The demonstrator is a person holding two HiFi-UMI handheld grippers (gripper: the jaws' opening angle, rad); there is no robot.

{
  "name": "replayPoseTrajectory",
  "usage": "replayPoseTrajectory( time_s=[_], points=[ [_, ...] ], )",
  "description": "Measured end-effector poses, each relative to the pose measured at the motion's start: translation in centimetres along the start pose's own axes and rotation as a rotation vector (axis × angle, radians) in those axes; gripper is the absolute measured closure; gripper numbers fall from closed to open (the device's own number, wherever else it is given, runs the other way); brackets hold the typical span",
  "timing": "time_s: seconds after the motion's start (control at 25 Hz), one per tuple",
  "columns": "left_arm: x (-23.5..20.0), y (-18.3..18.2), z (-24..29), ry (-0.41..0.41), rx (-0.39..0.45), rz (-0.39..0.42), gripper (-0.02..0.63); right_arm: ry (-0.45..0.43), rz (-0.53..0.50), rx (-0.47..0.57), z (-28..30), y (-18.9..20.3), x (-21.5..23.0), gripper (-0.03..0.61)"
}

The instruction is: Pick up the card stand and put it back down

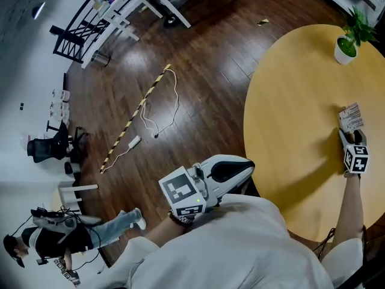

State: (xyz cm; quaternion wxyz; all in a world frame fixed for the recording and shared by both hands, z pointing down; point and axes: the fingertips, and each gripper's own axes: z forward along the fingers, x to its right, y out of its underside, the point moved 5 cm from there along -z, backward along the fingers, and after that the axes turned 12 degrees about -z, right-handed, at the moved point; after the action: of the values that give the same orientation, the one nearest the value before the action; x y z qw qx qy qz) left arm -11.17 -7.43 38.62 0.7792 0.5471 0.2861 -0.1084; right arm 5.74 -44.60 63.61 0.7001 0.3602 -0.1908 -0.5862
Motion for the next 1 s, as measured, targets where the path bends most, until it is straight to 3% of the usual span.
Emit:
replayPoseTrajectory(
  time_s=[0.12,0.24,0.36,0.48,0.56,0.68,0.84,1.0],
  points=[
    [-0.8,-0.6,-2.2,-0.025,0.058,-0.010,0.620,0.027,0.025,-0.030,-2.5,1.6,-1.2,0.304],
    [-1.6,-1.7,-3.5,-0.041,0.108,-0.030,0.620,0.131,0.122,0.004,-8.3,2.5,-0.7,0.305],
    [-1.6,-1.7,-4.4,-0.013,0.138,-0.018,0.620,0.291,0.249,0.110,-16.2,3.3,-0.3,0.311],
    [-2.8,-0.3,-7.4,0.010,0.159,0.017,0.620,0.414,0.339,0.297,-21.9,1.9,-3.5,0.313],
    [-4.7,1.1,-10.2,0.021,0.157,0.023,0.620,0.411,0.328,0.404,-22.4,-1.3,-8.1,0.304],
    [-6.3,2.9,-15.2,0.067,0.145,0.031,0.620,0.302,0.260,0.517,-21.4,-8.0,-17.6,0.269],
    [-5.0,2.0,-21.6,0.245,0.083,0.026,0.620,0.275,0.339,0.696,-29.7,-16.4,-31.8,0.249],
    [-5.6,3.0,-24.3,0.340,-0.006,0.020,0.620,0.291,0.395,0.773,-35.4,-18.3,-40.6,0.249]
  ],
)
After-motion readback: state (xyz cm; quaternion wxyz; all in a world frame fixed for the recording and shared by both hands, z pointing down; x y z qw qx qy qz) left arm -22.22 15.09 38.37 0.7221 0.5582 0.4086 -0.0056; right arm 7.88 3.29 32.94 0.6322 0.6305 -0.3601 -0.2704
